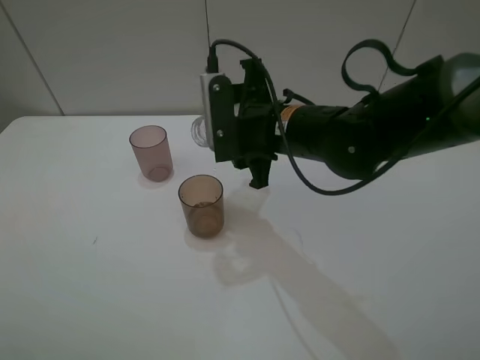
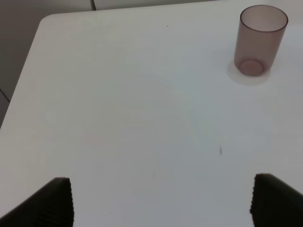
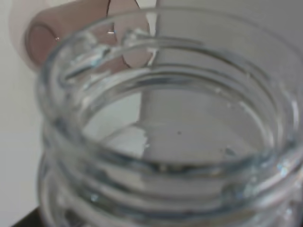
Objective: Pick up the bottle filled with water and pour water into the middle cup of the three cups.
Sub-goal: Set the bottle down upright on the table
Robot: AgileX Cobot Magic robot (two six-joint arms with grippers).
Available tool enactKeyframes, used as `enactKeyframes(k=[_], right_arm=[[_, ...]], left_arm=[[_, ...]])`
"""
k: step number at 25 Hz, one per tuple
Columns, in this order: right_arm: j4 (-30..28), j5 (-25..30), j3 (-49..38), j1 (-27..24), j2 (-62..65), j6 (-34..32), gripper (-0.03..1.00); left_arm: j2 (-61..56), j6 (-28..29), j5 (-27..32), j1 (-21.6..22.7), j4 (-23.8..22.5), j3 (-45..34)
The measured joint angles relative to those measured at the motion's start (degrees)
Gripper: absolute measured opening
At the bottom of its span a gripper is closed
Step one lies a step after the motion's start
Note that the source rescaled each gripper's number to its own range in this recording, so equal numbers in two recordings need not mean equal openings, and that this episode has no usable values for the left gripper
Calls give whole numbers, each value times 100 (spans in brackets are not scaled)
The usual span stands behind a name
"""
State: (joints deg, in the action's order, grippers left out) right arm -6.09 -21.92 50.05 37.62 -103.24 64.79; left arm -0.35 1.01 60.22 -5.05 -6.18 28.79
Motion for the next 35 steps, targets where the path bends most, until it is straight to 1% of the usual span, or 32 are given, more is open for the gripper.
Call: enactKeyframes(k=[1, 3, 7, 8, 10, 11, 12, 14, 16, 20, 24, 29, 35], right_arm=[[-274, 100, 0, -102, 58, -707, 0], [-615, 293, 0, -287, 122, -1950, 0], [-1225, 363, -90, -543, 128, -4486, 0], [-1351, 291, -163, -621, 128, -5085, 0], [-1513, -93, -413, -781, 128, -5971, 0], [-1541, -356, -544, -851, 128, -6311, 0], [-1557, -588, -709, -915, 128, -6514, 0], [-1577, -1105, -1025, -1048, 114, -6745, 0], [-1560, -1548, -1282, -1142, -3, -6811, 0], [-1422, -2085, -1531, -1251, -410, -6835, 0], [-1395, -2408, -1545, -1259, -762, -6847, 0], [-1389, -2688, -1545, -1259, -1027, -6848, 0], [-1389, -2735, -1545, -1259, -1111, -6848, 0]], left_arm=[[0, 0, 0, 0, 0, 0], [0, 0, 0, 0, 0, 0], [0, 0, 0, 0, 0, 0], [0, 0, 0, 0, 0, 0], [0, 0, 0, 0, 0, 0], [0, 0, 0, 0, 0, 0], [0, 0, 0, 0, 0, 0], [0, 0, 0, 0, 0, 0], [0, 0, 0, 0, 0, 0], [0, 0, 0, 0, 0, 0], [0, 0, 0, 0, 0, 0], [0, 0, 0, 0, 0, 0], [0, 0, 0, 0, 0, 0]])
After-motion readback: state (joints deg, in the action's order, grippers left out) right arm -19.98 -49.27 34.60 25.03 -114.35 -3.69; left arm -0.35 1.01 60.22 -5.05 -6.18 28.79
